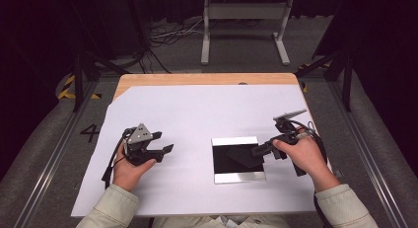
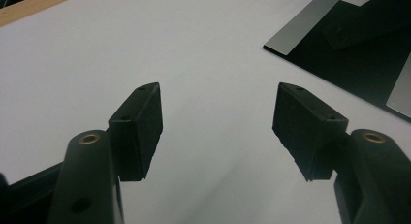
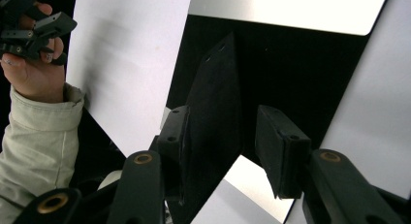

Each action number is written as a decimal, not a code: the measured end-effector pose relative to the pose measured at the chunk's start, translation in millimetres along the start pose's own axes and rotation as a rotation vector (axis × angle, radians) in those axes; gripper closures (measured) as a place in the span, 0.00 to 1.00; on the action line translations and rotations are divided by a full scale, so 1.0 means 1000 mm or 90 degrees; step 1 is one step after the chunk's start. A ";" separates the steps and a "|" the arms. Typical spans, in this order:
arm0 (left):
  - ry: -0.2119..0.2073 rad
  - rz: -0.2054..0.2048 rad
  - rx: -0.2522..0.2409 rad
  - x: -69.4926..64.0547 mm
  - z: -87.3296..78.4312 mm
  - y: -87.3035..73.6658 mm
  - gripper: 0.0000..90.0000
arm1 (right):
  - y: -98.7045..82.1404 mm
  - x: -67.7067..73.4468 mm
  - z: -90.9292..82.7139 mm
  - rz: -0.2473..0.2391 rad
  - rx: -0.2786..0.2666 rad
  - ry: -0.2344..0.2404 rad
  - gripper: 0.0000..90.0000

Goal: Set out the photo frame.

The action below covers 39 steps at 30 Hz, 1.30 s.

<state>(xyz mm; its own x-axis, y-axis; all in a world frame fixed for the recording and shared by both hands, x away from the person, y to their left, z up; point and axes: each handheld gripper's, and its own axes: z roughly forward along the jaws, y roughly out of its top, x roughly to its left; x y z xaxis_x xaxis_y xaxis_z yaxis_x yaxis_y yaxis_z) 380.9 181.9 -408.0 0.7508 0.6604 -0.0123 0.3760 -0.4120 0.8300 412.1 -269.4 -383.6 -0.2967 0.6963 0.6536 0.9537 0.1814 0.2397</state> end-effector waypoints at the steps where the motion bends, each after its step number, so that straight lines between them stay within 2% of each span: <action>1: 0.002 0.000 -0.001 0.000 0.000 0.000 0.40 | 0.000 0.000 0.001 0.002 0.003 0.001 0.63; 6: 0.003 0.000 -0.002 0.001 -0.001 0.000 0.40 | 0.000 -0.001 0.008 0.007 0.019 0.008 0.63; 10: 0.003 0.000 -0.002 0.001 -0.001 0.000 0.40 | 0.000 -0.002 0.011 0.014 0.029 0.036 0.63; 13: 0.003 -0.001 -0.002 0.001 -0.001 0.000 0.40 | 0.001 -0.001 0.011 0.013 0.029 0.044 0.65; 16: 0.003 -0.002 -0.002 0.001 -0.001 0.000 0.40 | 0.001 0.000 0.011 0.009 0.032 0.028 0.72; 21: 0.002 -0.003 -0.002 0.001 0.000 0.000 0.40 | 0.000 0.002 0.011 -0.003 0.024 0.021 0.73; 27: 0.002 -0.005 -0.001 0.001 0.000 0.000 0.40 | -0.001 0.003 0.009 0.006 0.024 0.019 0.74; 30: 0.004 -0.003 0.000 0.001 0.000 0.000 0.40 | -0.003 0.007 0.008 -0.010 0.011 0.011 0.76; 32: 0.004 -0.003 -0.001 0.001 0.000 0.000 0.40 | -0.003 0.008 0.008 -0.011 0.009 0.011 0.77; 39: 0.005 -0.001 -0.002 0.002 0.000 0.000 0.40 | -0.004 0.020 0.001 -0.045 0.002 0.028 0.86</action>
<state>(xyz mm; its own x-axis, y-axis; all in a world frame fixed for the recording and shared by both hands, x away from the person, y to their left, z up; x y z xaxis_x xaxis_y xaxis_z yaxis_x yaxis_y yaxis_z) 381.8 183.5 -408.1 0.7455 0.6664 -0.0097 0.3761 -0.4087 0.8316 403.0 -255.6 -372.3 -0.3649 0.6507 0.6659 0.9305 0.2308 0.2843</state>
